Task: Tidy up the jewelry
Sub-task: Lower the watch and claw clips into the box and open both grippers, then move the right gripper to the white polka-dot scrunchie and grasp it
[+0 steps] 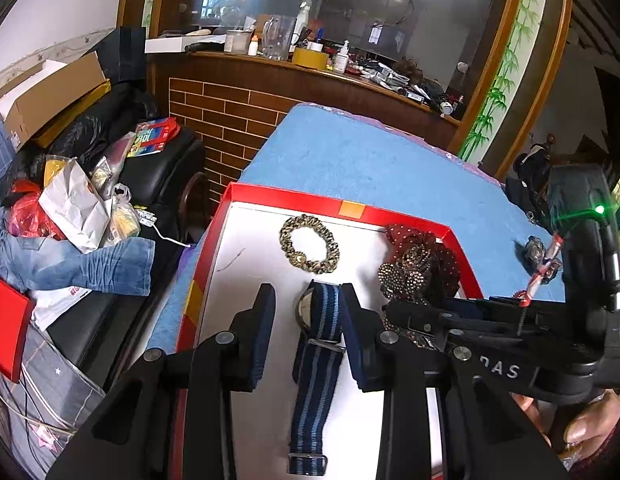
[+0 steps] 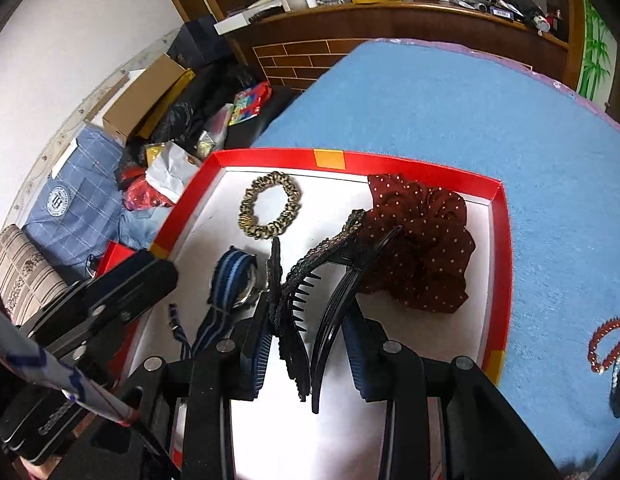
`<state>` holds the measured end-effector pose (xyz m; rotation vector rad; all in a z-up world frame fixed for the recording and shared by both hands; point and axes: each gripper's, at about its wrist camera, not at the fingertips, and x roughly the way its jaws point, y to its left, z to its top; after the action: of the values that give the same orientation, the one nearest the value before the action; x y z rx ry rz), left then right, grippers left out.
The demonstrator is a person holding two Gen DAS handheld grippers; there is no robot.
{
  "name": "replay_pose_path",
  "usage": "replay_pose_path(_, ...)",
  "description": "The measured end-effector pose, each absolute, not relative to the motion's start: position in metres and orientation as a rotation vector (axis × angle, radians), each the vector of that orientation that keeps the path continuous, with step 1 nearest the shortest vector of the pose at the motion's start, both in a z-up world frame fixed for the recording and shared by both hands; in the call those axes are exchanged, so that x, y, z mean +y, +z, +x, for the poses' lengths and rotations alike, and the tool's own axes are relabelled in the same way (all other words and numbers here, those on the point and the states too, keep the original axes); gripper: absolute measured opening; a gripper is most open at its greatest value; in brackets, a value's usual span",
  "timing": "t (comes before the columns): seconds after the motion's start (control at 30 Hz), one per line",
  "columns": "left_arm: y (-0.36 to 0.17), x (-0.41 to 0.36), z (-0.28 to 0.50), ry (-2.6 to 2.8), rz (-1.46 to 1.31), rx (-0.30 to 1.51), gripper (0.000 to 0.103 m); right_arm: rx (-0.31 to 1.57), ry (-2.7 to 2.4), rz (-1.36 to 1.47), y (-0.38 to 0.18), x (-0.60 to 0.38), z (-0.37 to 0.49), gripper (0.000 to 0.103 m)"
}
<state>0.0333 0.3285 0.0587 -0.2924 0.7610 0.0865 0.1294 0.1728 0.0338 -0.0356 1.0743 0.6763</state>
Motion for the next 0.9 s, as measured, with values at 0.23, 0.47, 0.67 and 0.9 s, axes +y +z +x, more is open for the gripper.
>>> replay_pose_path(0.23,0.05,0.331,0.036,0.077,-0.309,0.789,0.031,1.07,0.653,-0.055,0.032,0.175,0.132,0.042)
replay_pose_path(0.47,0.061,0.326,0.025,0.084,-0.319,0.751,0.032,1.033,0.688,0.016,0.056,0.149,0.124,0.049)
replay_pose_path(0.67,0.087,0.299,-0.001,0.06,-0.294,0.684,0.046,0.882,0.751,0.087,0.099,0.093,0.083,0.049)
replay_pose_path(0.9,0.108,0.229,-0.034,-0.055,-0.249,0.626,0.051,0.755,0.72,0.099,0.114,0.01,0.023,0.049)
